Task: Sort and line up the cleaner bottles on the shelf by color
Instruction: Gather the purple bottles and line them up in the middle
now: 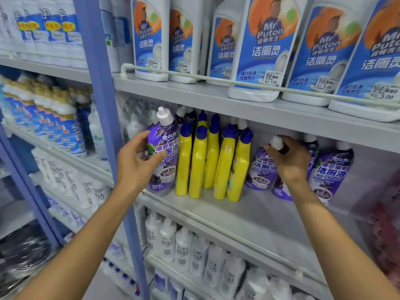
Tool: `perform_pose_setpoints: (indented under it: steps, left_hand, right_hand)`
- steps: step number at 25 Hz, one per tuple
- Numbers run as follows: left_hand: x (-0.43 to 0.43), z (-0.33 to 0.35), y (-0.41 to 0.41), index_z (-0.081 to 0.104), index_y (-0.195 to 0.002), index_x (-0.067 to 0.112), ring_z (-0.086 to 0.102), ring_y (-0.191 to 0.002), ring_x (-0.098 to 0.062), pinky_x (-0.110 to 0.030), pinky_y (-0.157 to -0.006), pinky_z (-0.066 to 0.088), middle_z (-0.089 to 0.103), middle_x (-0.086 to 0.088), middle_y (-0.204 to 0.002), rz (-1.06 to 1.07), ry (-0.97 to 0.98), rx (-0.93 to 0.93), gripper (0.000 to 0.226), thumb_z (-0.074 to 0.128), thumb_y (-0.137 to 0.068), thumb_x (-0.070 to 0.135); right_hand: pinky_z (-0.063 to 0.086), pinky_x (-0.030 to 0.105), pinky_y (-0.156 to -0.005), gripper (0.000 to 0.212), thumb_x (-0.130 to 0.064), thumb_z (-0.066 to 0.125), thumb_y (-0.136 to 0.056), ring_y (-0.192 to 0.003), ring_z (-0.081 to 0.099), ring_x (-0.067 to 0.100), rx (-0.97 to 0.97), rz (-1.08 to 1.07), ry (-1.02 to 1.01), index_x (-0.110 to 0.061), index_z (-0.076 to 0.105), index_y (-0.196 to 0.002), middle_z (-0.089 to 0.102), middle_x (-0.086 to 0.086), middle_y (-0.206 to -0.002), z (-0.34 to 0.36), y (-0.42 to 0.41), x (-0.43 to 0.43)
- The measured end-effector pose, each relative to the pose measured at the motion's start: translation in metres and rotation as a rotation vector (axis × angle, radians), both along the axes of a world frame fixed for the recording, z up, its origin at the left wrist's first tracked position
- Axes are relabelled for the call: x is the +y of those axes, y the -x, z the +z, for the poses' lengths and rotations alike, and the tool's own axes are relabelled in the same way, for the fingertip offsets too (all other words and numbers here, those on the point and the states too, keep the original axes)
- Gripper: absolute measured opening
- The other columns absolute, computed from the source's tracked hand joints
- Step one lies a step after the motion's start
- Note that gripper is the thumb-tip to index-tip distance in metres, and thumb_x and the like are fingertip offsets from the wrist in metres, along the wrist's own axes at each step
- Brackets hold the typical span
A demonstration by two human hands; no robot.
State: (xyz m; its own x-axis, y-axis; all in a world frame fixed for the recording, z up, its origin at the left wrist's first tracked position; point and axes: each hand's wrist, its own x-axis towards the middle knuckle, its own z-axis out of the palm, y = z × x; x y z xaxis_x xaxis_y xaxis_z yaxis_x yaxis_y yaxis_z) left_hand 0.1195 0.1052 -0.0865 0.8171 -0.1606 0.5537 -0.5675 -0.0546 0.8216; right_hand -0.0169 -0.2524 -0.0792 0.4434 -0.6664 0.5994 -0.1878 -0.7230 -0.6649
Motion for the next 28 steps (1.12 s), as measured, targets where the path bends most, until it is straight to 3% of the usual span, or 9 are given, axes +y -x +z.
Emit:
perform_pose_setpoints:
  steps: [3,6,10,13,17,20,23,25,28]
  left_hand:
    - [0.005,0.016,0.019,0.067,-0.132,0.021,0.073,-0.106,-0.019,-0.04,-0.091,0.061,0.076,0.004,-0.115,-0.143,-0.009,-0.046,0.052,0.086,-0.084,0.014]
    - [-0.005,0.025,0.042,0.066,-0.131,0.025,0.072,-0.105,-0.009,-0.035,-0.089,0.063,0.076,0.013,-0.114,-0.295,-0.073,-0.062,0.052,0.084,-0.084,0.011]
    - [-0.042,0.022,0.061,0.065,-0.132,0.025,0.072,-0.107,-0.012,-0.037,-0.088,0.062,0.075,0.011,-0.117,-0.518,-0.062,-0.041,0.054,0.084,-0.084,0.008]
    - [-0.086,0.016,0.075,0.065,-0.131,0.027,0.07,-0.108,-0.011,-0.028,-0.086,0.06,0.074,0.013,-0.118,-0.657,-0.097,-0.065,0.054,0.086,-0.084,0.011]
    - [-0.148,-0.003,0.087,0.066,-0.131,0.026,0.07,-0.107,-0.008,-0.025,-0.088,0.058,0.076,0.017,-0.115,-0.768,-0.12,-0.017,0.054,0.086,-0.083,0.011]
    - [-0.189,-0.025,0.096,0.067,-0.121,0.031,0.071,-0.097,-0.001,-0.018,-0.085,0.053,0.078,0.021,-0.106,-0.823,-0.127,0.017,0.052,0.085,-0.082,0.003]
    - [-0.218,-0.045,0.104,0.066,-0.121,0.032,0.072,-0.097,-0.003,-0.018,-0.085,0.054,0.078,0.019,-0.107,-0.834,-0.108,0.077,0.048,0.083,-0.085,0.006]
    - [-0.231,-0.051,0.101,0.065,-0.125,0.025,0.072,-0.099,-0.005,-0.02,-0.086,0.054,0.078,0.015,-0.11,-0.822,-0.085,0.091,0.046,0.083,-0.086,0.01]
    - [-0.234,-0.064,0.097,0.061,-0.128,0.017,0.072,-0.096,0.0,-0.015,-0.081,0.056,0.076,0.012,-0.11,-0.822,-0.107,0.134,0.051,0.085,-0.084,0.007]
  right_hand:
    - [0.055,0.039,-0.087,0.035,-0.039,0.081,-0.085,-0.102,0.07,0.029,0.038,0.021,0.001,-0.017,0.075,-0.111,0.077,0.009,-0.108,0.011,0.018,0.003]
    - [0.055,0.041,-0.085,0.034,-0.042,0.079,-0.087,-0.099,0.07,0.029,0.088,0.028,0.032,-0.017,0.075,-0.11,0.077,0.008,-0.104,0.021,0.039,0.011]
    - [0.056,0.047,-0.086,0.034,-0.042,0.079,-0.087,-0.093,0.071,0.028,0.056,0.067,-0.027,-0.014,0.074,-0.108,0.077,0.007,-0.1,0.024,0.067,0.014]
    - [0.053,0.035,-0.076,0.037,-0.038,0.082,-0.086,-0.075,0.065,0.016,0.067,0.026,-0.067,-0.017,0.075,-0.116,0.076,0.004,-0.097,0.028,0.091,0.011]
    - [0.054,0.031,-0.078,0.044,-0.044,0.085,-0.08,-0.081,0.068,0.012,0.057,-0.026,-0.088,-0.024,0.076,-0.118,0.077,-0.002,-0.092,0.024,0.128,-0.007]
    - [0.047,0.026,-0.07,0.045,-0.049,0.082,-0.081,-0.081,0.067,0.014,0.092,-0.129,0.008,-0.022,0.076,-0.117,0.076,0.002,-0.091,0.022,0.155,-0.012]
    - [0.051,0.031,-0.076,0.056,-0.052,0.08,-0.082,-0.1,0.071,0.024,0.157,-0.218,0.074,-0.026,0.066,-0.129,0.076,0.004,-0.109,0.012,0.159,-0.006]
    - [0.055,0.032,-0.087,0.076,-0.05,0.087,-0.075,-0.109,0.069,0.019,0.143,-0.21,-0.051,-0.033,0.051,-0.14,0.071,-0.004,-0.123,-0.012,0.159,0.002]
    - [0.053,0.011,-0.073,0.073,-0.037,0.092,-0.072,-0.096,0.072,0.012,0.037,-0.204,-0.267,-0.026,0.05,-0.131,0.07,-0.014,-0.107,-0.058,0.161,0.016]
